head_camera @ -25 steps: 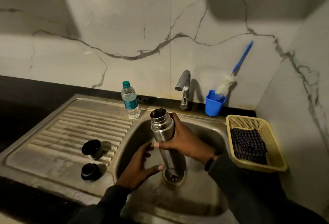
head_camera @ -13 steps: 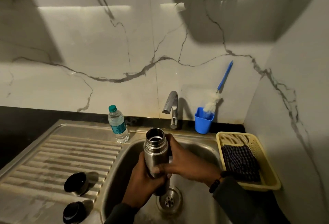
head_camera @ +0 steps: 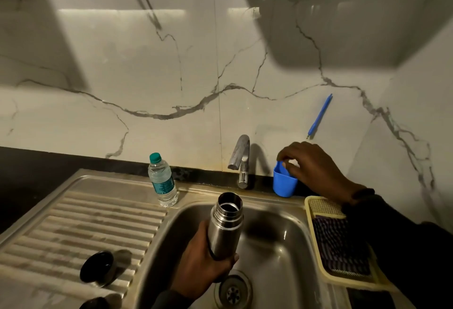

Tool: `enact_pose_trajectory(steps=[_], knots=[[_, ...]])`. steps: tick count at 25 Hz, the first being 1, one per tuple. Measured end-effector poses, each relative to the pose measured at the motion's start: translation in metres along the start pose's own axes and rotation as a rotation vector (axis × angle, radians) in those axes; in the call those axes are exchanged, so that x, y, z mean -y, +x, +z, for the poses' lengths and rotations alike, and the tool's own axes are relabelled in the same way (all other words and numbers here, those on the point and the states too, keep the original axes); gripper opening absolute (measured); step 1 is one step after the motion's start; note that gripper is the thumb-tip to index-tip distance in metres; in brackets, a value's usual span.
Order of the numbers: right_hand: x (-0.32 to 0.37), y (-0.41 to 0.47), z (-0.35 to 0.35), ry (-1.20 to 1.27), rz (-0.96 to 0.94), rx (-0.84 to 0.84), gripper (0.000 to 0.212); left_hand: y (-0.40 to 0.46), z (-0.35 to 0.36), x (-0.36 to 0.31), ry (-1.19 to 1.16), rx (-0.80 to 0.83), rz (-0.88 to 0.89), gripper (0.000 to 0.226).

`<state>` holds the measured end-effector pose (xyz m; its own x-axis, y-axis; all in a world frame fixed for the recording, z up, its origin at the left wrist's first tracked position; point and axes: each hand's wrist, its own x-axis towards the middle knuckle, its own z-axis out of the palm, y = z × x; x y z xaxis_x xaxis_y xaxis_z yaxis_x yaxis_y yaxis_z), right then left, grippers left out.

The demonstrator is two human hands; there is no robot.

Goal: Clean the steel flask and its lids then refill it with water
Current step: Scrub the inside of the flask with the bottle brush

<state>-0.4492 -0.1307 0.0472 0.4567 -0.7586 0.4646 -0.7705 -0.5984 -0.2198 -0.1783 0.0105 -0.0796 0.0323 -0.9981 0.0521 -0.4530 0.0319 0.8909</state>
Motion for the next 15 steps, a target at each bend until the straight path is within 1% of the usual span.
enact_pose_trajectory(steps=[1,2,4,5,7,9,11,15], knots=[[-0.012,0.010,0.000,-0.189,-0.074,-0.023,0.025,0.001,0.002,0.000,0.010,0.009,-0.001,0.071],[-0.026,0.021,0.001,-0.362,-0.146,-0.011,0.034,0.002,0.003,0.001,0.019,0.016,-0.005,0.074],[-0.051,0.043,0.004,-0.654,-0.247,0.055,0.046,0.003,0.005,0.001,0.048,0.029,-0.016,0.080],[-0.061,0.053,0.008,-0.768,-0.286,0.085,0.045,0.004,0.006,0.000,0.062,0.033,-0.016,0.081],[-0.074,0.067,0.012,-0.930,-0.334,0.202,0.039,0.006,0.007,-0.004,0.086,0.037,-0.018,0.083],[-0.081,0.076,0.016,-1.009,-0.331,0.361,0.036,0.009,0.007,-0.009,0.107,0.041,-0.027,0.084],[-0.081,0.082,0.019,-1.049,-0.246,0.506,0.038,0.013,0.006,-0.013,0.134,0.050,-0.025,0.086],[-0.079,0.091,0.029,-1.058,-0.181,0.607,0.036,0.023,0.001,-0.019,0.201,0.041,-0.026,0.086]])
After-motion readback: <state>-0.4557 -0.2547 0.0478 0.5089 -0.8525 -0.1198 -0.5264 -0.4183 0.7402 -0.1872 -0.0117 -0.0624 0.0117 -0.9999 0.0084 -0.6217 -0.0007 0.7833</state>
